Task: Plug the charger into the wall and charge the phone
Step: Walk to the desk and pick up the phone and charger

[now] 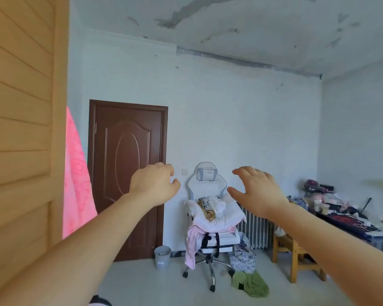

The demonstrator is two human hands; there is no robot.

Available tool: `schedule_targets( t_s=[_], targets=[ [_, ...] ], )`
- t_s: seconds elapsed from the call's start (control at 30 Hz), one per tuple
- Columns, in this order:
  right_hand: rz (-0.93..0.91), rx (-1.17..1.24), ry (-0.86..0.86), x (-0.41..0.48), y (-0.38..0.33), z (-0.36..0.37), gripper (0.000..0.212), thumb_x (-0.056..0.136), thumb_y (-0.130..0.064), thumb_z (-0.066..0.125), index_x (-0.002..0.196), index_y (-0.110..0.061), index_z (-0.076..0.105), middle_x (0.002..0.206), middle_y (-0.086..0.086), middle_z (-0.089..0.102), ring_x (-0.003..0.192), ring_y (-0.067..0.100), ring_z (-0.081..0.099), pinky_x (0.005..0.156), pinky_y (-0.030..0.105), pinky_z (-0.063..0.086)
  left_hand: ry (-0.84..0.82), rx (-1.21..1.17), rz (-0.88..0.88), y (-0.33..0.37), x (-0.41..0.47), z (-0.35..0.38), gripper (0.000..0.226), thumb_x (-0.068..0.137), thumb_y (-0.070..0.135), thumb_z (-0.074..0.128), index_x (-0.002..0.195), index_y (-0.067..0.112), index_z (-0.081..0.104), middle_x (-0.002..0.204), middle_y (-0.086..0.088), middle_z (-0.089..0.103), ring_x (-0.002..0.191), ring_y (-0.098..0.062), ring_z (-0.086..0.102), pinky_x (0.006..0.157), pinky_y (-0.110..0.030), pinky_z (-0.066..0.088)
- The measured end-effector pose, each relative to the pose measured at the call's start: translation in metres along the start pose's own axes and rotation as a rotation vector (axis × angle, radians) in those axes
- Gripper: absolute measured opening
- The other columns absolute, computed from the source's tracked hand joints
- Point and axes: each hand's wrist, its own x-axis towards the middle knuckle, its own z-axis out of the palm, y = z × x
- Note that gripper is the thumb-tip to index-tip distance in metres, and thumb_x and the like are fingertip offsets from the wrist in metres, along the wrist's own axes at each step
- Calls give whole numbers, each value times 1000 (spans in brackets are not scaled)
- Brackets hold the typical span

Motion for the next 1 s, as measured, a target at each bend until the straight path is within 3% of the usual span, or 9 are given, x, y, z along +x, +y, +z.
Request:
schedule_targets(
  t_s=[0.4,0.83,1.0],
  targets=[
    [37,-16,-12,121,38,114,58,92,-51,43,141,-20,38,146,0,45,133,23,40,110,40,26,-9,37,41,-52,117,116,38,89,41,43,118,23,57,114,2,63,101,-23,59,70,-32,41],
    [13,-42,0,271,166,239,57,93,-49,44,142,-19,36,144,1,48,131,23,42,105,40,32,26,43,68,-28,284,289,36,88,39,42,117,22,57,112,3,62,99,-22,59,67,-31,41],
    [30,-31,-10,324,202,294,56,93,-47,44,141,-19,38,143,2,49,130,24,44,103,38,33,-5,54,87,-32,336,358,40,88,39,43,123,22,55,115,3,62,104,-22,58,75,-34,44]
  ],
)
